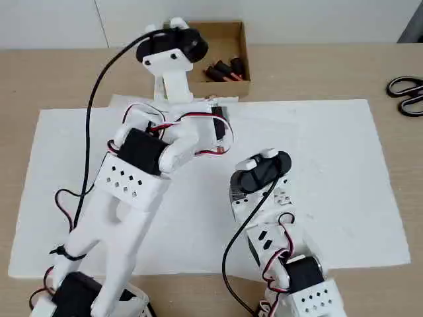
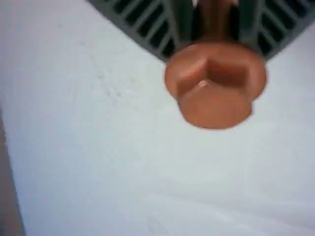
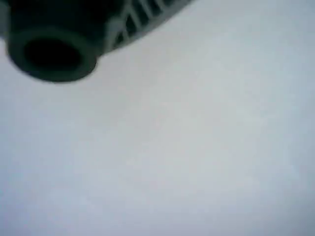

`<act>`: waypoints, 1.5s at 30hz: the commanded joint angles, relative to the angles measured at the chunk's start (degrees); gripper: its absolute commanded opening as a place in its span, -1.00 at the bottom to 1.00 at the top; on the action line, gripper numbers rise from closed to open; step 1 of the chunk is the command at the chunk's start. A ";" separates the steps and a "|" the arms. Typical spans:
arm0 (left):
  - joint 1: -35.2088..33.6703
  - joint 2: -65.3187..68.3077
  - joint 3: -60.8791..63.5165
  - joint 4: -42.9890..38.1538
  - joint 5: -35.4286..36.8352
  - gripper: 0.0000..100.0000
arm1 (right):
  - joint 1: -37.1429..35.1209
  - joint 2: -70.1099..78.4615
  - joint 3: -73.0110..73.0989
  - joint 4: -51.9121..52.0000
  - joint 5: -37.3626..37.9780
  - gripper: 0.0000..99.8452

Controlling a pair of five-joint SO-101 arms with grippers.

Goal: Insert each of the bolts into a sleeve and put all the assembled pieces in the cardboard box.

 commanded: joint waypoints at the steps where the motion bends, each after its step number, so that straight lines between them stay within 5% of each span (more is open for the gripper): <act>1: -0.79 -5.80 9.10 -11.52 -2.90 -0.99 | 0.31 -1.10 -0.44 -1.71 -0.70 -0.99; 9: 1.41 -15.12 29.23 -29.89 -4.84 -0.99 | 0.22 -1.19 -0.44 -1.71 -4.48 -0.99; 45: 7.21 -20.13 38.46 -34.37 2.20 -0.99 | -2.86 -6.02 -0.53 0.84 -4.40 -0.99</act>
